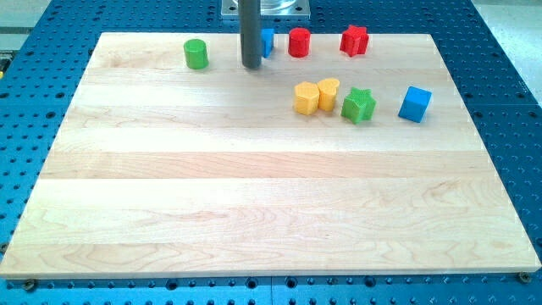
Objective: Place the blue cube to the top right of the green circle
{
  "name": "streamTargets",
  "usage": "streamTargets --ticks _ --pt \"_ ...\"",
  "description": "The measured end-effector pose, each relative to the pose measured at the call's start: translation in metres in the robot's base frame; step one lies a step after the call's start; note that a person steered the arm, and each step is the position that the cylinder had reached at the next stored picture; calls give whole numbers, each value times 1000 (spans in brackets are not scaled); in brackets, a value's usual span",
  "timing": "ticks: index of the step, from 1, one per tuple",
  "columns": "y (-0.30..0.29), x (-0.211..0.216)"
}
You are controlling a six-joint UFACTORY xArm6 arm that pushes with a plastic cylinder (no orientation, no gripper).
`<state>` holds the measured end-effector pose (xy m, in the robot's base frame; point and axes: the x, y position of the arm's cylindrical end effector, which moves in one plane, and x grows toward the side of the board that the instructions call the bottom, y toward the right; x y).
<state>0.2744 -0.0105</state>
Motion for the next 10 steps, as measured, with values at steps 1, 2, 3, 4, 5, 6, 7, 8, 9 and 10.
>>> streamTargets --ticks 1,2,3,4,5,6,7,8,9,10 --pt "115 0" --pt "257 11" --pt "307 63" --pt "256 106" --pt "222 111" --pt "183 106" --pt "134 105" --pt "71 109" --pt "72 125" --pt "9 106"
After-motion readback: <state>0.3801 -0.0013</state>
